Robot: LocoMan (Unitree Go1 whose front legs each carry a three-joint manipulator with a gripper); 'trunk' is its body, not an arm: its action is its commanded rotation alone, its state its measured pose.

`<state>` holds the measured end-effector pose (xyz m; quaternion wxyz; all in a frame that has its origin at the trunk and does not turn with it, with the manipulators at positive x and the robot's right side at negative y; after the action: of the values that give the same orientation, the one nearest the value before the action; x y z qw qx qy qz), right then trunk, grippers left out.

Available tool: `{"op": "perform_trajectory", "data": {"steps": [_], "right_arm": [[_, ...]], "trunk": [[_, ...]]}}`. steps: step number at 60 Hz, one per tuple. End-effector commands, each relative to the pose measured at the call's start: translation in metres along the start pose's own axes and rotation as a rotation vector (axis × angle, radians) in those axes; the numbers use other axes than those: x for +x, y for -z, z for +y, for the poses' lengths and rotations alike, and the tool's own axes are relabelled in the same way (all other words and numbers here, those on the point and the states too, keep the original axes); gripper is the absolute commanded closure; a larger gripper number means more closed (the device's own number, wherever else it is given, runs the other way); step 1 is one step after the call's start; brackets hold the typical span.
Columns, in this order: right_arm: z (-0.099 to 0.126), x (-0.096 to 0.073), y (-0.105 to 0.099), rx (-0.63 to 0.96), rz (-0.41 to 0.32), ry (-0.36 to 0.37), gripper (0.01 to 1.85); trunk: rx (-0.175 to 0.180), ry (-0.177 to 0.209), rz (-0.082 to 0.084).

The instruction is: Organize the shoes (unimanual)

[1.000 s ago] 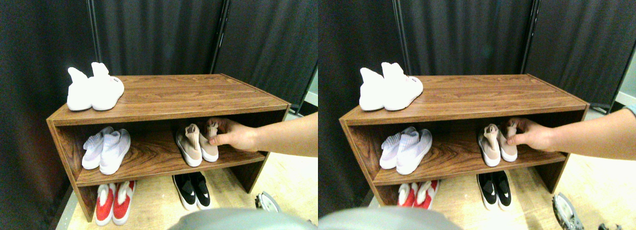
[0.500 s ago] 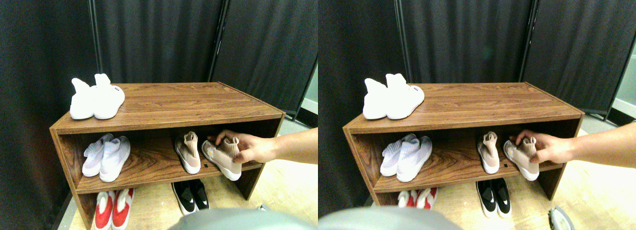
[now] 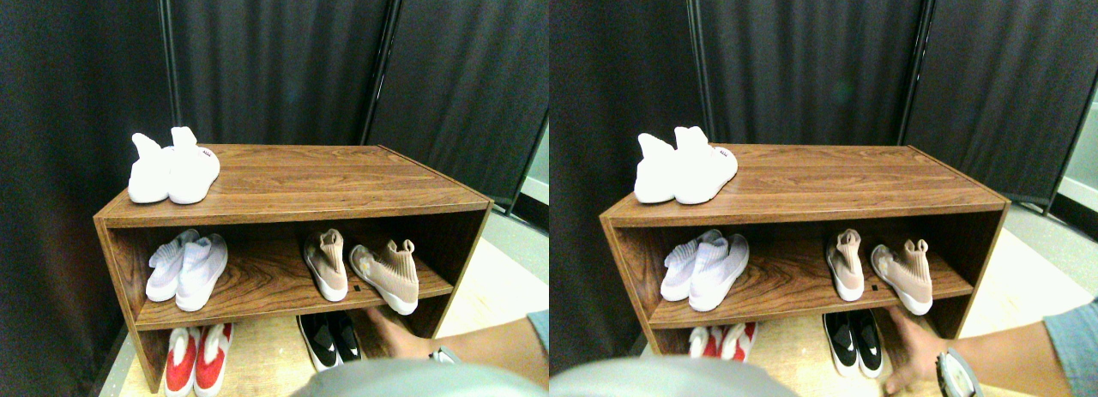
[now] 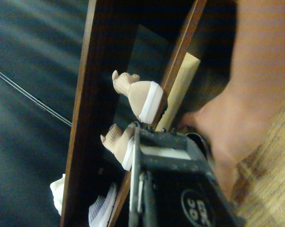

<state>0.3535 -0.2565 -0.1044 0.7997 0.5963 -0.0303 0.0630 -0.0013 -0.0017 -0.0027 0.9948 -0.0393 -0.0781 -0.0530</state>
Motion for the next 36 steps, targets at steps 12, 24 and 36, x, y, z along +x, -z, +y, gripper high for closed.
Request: {"op": "perform_trajectory", "data": {"steps": [12,24,36], "right_arm": [[0.0085,0.0050,0.0001,0.013,-0.011,-0.026,1.80],[0.0084,0.0083,0.0008,0.030,0.000,-0.025,1.80],[0.0110,0.0113,0.0009,0.019,-0.004,-0.029,1.80]], "trunk": [[-0.011,-0.004,0.011],[-0.011,-0.004,0.017],[-0.011,-0.004,0.020]]}}
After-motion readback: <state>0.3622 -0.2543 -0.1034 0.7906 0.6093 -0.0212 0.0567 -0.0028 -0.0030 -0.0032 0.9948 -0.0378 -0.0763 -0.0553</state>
